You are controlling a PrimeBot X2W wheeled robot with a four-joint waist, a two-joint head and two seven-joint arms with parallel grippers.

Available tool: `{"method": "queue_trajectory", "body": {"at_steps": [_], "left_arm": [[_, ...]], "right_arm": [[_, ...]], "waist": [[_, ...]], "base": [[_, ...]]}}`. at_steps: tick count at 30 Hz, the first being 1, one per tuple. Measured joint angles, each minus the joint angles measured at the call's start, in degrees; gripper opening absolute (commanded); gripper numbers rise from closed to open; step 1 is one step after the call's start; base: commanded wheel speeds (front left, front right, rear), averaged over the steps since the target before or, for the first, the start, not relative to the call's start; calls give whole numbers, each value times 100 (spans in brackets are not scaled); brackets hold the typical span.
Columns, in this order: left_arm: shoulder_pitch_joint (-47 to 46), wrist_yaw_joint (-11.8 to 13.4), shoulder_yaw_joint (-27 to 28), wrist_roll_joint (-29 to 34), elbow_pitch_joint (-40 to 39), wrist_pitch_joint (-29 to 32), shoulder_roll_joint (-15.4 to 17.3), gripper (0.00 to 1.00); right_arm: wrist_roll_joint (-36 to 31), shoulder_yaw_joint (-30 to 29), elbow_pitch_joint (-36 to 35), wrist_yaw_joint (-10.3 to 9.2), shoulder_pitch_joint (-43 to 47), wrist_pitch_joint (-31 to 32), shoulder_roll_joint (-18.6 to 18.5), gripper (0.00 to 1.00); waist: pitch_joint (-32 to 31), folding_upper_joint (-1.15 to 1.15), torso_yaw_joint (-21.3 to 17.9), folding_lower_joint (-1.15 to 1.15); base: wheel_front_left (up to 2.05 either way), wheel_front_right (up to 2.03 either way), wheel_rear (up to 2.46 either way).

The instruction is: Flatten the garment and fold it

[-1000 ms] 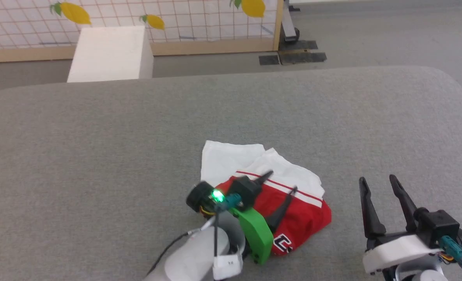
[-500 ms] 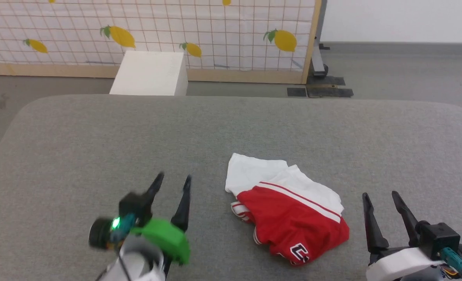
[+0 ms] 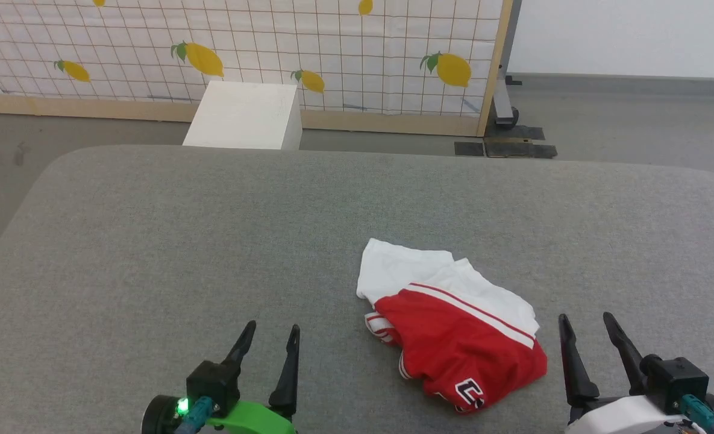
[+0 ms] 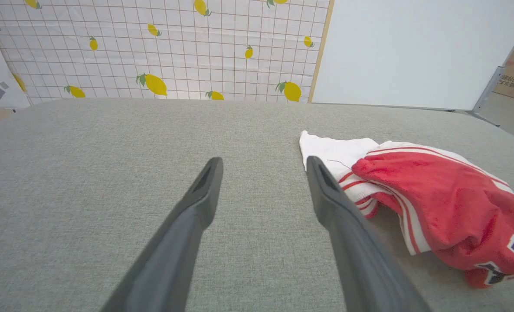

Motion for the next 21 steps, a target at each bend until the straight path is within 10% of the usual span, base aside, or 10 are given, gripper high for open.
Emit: {"method": "queue_trajectory", "body": {"at_steps": [13, 21], "left_arm": [[-142, -455, 10, 336, 367, 41, -138, 100], [-1920, -809, -313, 586, 933, 1358, -136, 100]], "right_arm": [[8, 91, -69, 0, -16, 49, -1, 100], [-11, 99, -499, 0, -402, 5, -1, 100]], "waist": [[254, 0, -138, 0], [860, 0, -308, 0]], "base": [[0, 0, 0], [0, 0, 0]]}}
